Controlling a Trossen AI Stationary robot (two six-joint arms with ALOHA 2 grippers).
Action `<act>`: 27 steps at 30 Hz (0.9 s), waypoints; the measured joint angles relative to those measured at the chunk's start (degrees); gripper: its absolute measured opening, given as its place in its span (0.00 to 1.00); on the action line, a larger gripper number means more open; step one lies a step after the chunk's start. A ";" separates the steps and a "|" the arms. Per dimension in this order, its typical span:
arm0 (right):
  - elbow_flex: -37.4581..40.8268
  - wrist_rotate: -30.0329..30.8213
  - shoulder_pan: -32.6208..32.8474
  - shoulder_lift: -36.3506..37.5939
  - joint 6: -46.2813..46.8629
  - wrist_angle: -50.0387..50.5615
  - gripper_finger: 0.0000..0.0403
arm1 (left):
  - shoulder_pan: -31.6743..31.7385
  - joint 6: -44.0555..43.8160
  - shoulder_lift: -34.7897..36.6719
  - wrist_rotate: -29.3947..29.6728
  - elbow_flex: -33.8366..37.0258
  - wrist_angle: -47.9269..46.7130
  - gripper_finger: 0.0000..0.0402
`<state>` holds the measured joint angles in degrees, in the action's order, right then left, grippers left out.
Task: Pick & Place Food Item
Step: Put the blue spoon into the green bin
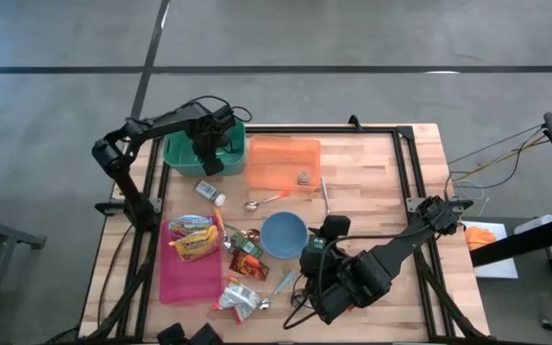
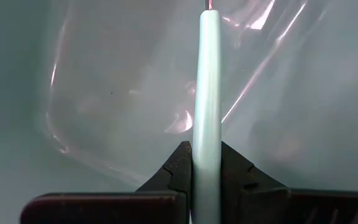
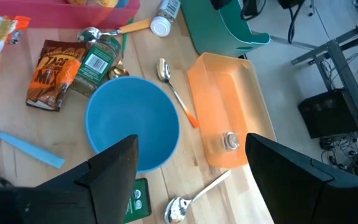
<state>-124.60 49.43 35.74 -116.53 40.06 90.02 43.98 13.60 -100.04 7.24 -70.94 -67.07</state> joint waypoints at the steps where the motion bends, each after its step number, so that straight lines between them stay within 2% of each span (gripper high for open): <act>1: 0.00 0.00 0.17 0.00 -0.03 -0.01 0.73 | 0.01 -0.01 -0.33 -0.29 0.00 -0.02 0.08; 11: 0.02 0.02 0.64 0.00 0.03 0.00 0.73 | 0.05 1.05 -2.32 -2.40 0.00 0.00 0.08; 17: 0.02 0.02 0.64 0.00 0.33 0.00 0.73 | 0.03 1.10 -2.35 -3.04 0.00 -0.44 0.12; 24: 0.88 0.04 0.64 0.00 7.23 -0.01 0.73 | 0.03 0.93 -2.35 -3.16 0.00 -0.46 0.10; 27: 2.47 0.18 0.64 0.00 10.92 -0.02 0.73 | 0.00 -2.02 -2.40 -3.19 0.00 -0.48 0.10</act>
<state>-122.13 49.61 36.38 -116.53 50.99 90.00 43.98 11.57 -102.43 4.05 -70.94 -67.55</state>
